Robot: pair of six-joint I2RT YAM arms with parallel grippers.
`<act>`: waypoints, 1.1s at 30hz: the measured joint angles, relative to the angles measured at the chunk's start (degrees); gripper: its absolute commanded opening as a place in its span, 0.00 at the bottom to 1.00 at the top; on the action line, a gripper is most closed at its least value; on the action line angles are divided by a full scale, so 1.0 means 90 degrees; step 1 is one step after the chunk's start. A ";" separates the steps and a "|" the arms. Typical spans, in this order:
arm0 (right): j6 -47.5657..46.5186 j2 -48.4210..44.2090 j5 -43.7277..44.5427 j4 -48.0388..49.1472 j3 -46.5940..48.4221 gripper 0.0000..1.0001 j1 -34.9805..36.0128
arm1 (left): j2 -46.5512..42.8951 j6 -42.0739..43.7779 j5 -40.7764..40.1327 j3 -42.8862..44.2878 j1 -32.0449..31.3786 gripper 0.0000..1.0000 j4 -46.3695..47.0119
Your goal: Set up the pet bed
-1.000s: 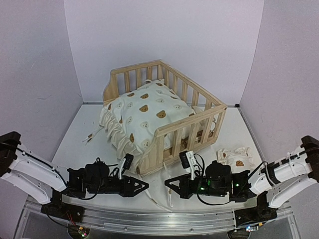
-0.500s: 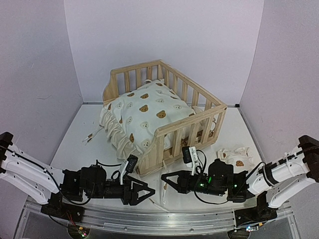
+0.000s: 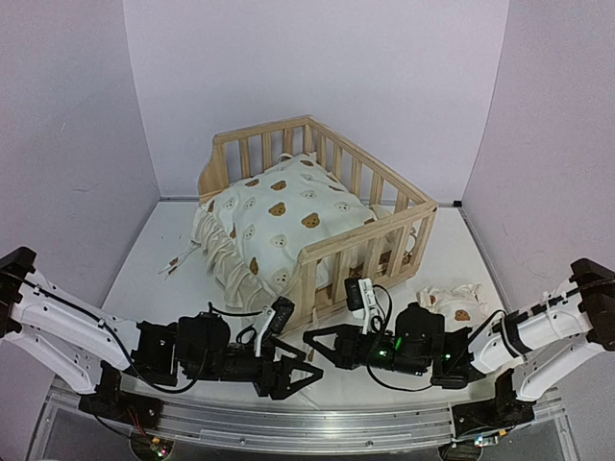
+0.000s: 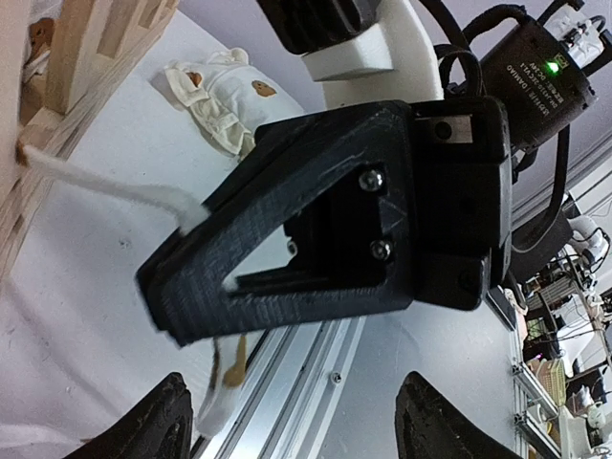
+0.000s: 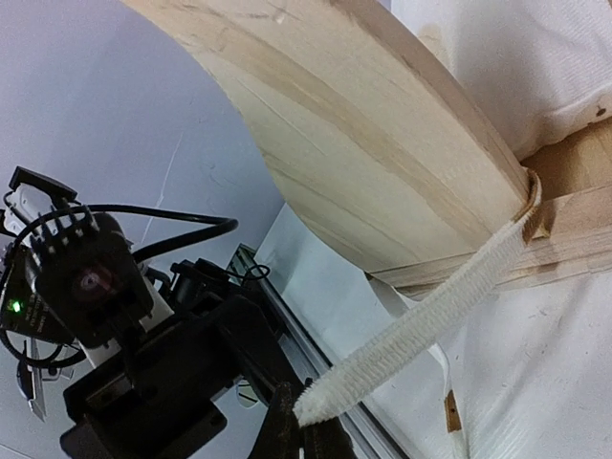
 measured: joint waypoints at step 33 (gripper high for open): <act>-0.3247 0.1586 0.0250 -0.2832 0.0828 0.66 0.0590 | -0.0758 0.0291 -0.1069 0.0041 0.0138 0.00 -0.1719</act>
